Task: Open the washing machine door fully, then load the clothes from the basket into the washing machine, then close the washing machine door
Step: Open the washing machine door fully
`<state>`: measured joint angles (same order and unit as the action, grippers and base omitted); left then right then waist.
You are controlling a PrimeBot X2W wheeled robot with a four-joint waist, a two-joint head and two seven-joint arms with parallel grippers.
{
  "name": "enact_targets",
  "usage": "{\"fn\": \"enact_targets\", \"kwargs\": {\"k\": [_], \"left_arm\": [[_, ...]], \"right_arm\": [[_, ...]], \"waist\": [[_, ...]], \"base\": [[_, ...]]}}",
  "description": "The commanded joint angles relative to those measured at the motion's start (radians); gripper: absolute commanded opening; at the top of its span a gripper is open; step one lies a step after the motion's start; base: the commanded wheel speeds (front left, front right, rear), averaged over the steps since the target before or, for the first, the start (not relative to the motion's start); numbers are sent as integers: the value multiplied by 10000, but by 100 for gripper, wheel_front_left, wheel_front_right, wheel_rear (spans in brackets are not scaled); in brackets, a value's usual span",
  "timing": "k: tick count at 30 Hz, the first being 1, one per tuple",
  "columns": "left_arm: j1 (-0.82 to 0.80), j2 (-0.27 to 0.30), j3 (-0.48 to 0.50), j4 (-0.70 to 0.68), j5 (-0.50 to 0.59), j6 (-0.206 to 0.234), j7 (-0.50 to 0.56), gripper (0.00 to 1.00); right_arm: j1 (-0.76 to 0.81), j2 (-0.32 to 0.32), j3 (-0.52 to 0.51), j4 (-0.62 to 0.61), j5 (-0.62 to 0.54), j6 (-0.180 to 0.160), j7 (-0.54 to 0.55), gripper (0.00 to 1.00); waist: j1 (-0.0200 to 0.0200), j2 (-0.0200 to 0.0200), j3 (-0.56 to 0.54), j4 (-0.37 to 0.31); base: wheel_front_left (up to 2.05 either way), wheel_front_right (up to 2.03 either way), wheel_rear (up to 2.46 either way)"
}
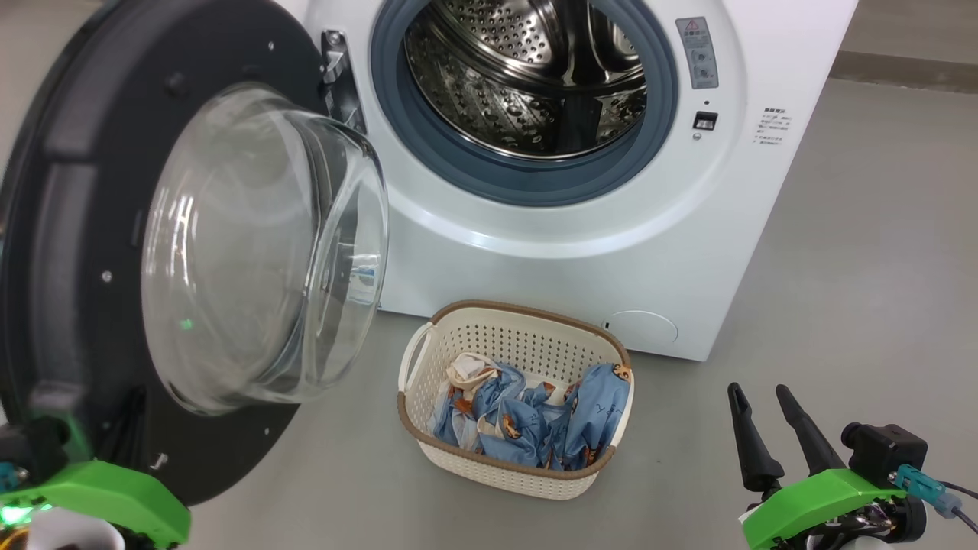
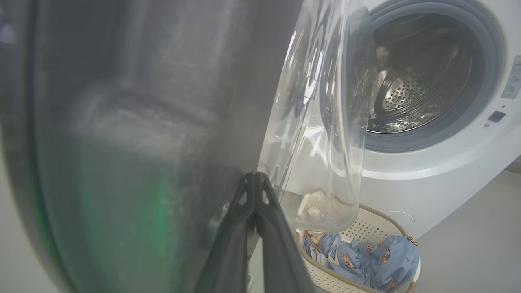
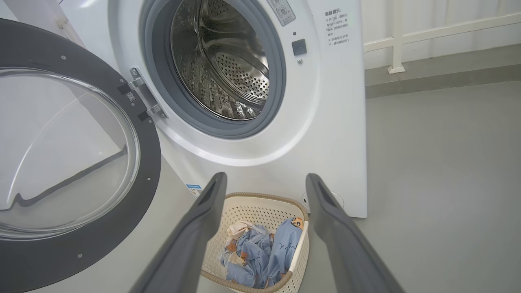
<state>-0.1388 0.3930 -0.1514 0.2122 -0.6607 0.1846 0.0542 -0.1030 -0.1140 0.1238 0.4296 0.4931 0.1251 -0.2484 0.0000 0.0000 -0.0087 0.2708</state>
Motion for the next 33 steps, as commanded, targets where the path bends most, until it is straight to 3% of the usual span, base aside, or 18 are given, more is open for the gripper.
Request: {"fn": "enact_targets", "kwargs": {"k": [1, 9, 19, 25, 33], "left_arm": [[-706, 631, 632, 9, -109, -17, -17, 0], [-1268, 1178, 774, 936, -76, -245, 42, 0], [-2834, 1932, 281, 3083, 484, -1009, -76, 0], [-3878, 2067, -184, 4275, 846, -1417, -65, 0], [-5049, 2172, -558, 5874, 1226, -1521, -67, 0]], "right_arm": [[-393, -12, 141, -250, -90, 56, -132, 100], [-475, 82, 37, -274, -152, 56, -132, 100], [-659, 159, -56, -276, -201, 56, -133, 100], [-813, 209, -19, -212, -238, 56, -133, 100], [-961, 253, -4, -142, -232, 56, -133, 100]], "waist": [[0, 0, 87, 63], [0, 0, 216, 193], [0, 0, 442, 448], [0, 0, 569, 523], [0, 0, 665, 501]], "base": [[0, 0, 0], [0, 0, 0], [0, 0, 0], [0, 0, 0], [0, 0, 0]]}}
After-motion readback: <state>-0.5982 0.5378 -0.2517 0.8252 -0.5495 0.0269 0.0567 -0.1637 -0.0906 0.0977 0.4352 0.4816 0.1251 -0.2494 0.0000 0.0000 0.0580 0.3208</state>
